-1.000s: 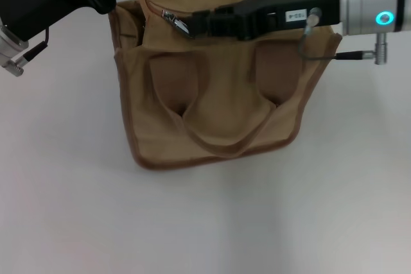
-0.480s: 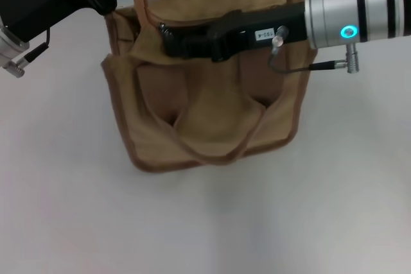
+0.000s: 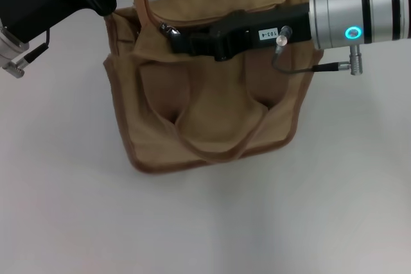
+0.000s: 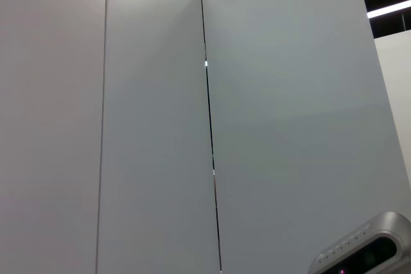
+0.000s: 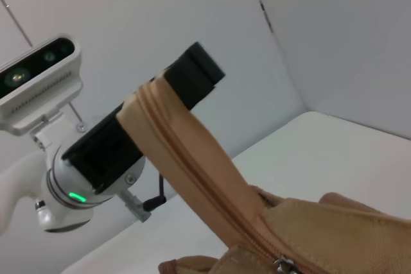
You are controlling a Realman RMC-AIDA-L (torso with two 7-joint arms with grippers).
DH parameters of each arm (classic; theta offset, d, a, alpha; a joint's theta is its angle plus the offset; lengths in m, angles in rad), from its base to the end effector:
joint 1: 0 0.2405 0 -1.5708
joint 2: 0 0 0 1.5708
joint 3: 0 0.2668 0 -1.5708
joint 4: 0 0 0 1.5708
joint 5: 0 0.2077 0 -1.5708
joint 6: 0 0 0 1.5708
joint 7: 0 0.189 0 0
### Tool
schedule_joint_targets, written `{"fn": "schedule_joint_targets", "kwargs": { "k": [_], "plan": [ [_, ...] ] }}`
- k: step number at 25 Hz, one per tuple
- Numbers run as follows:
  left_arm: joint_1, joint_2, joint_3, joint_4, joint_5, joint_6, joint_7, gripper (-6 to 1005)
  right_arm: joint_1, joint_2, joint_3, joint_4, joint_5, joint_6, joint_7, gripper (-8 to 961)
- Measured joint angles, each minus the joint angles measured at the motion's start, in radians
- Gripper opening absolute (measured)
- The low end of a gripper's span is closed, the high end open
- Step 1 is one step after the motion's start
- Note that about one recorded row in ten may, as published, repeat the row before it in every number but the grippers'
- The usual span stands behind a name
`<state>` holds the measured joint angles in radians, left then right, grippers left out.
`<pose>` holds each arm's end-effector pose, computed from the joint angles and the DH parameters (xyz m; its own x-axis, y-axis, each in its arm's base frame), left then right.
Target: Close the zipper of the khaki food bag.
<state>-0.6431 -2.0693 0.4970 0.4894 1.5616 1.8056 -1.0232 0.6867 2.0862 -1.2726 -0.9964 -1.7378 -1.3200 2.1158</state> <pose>-0.1621 0.3701 0.0278 0.4784 -0.1936 0.8565 0.2479 -0.9060 -0.3432 0.0930 0.3886 -0.0715 0.7536 -0.4898 -0.4384 -0.5186 -0.8528 0.0614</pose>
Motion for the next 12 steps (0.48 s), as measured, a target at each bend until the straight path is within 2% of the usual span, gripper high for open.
{"fn": "schedule_joint_targets", "kwargs": {
  "k": [8, 9, 11, 12],
  "plan": [
    [0.003, 0.000, -0.006, 0.000, -0.005, 0.002, -0.009, 40, -0.039, -0.006, 0.102, -0.014, -0.036, -0.003, 0.050, 30],
    [0.008, 0.001, -0.008, 0.000, -0.019, 0.009, -0.023, 40, -0.052, -0.007, 0.156, -0.023, -0.079, 0.000, 0.060, 33],
    [0.008, 0.001, -0.008, 0.000, -0.019, 0.009, -0.023, 40, -0.057, -0.007, 0.179, -0.025, -0.097, 0.000, 0.061, 39],
    [0.012, 0.002, -0.008, 0.000, -0.040, 0.012, -0.032, 40, -0.070, -0.007, 0.235, -0.026, -0.128, 0.000, 0.062, 41]
  ]
}}
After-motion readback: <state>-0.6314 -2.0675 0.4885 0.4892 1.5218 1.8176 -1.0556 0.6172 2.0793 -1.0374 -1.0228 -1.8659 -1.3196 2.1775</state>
